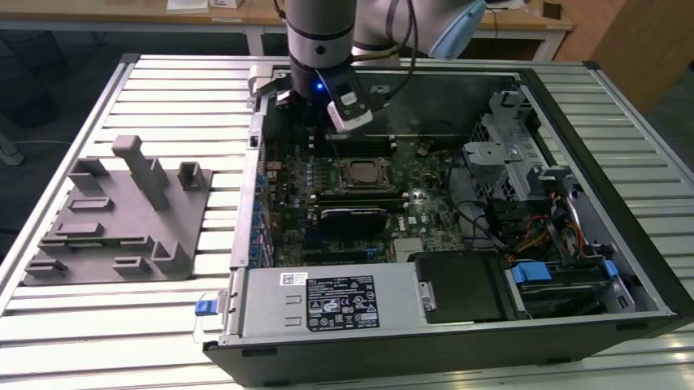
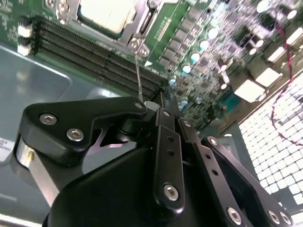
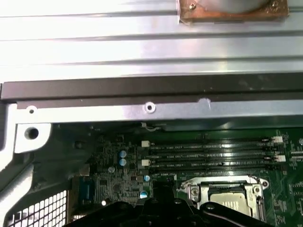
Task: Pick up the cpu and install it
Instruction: 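Install the first cpu locking lever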
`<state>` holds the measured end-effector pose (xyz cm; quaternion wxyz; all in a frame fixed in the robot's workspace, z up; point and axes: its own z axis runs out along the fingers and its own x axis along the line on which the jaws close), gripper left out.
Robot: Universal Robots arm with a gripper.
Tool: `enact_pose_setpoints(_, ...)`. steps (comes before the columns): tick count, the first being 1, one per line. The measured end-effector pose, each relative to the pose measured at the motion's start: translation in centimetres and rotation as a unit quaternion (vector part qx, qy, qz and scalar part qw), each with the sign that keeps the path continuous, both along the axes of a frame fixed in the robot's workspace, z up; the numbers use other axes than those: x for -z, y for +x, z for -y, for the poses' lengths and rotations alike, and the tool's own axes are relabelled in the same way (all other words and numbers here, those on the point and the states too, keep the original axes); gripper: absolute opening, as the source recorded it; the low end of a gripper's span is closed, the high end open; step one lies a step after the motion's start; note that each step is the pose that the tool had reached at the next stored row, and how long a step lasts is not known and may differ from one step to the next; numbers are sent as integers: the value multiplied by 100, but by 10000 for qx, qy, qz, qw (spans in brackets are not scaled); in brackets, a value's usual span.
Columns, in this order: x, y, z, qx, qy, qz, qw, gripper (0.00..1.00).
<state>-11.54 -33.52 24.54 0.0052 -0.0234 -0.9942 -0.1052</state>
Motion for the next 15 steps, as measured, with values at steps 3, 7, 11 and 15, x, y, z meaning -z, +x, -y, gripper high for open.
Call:
enact_pose_setpoints(3, 0, 0, 0, 0, 127, 0, 9999, 11)
enact_pose_setpoints(7, 0, 0, -1, 0, 134, 0, 9999, 11)
enact_pose_setpoints(11, 0, 5, 0, -1, 135, 0, 9999, 11)
enact_pose_setpoints(15, 0, 48, 0, 0, 134, 0, 9999, 11)
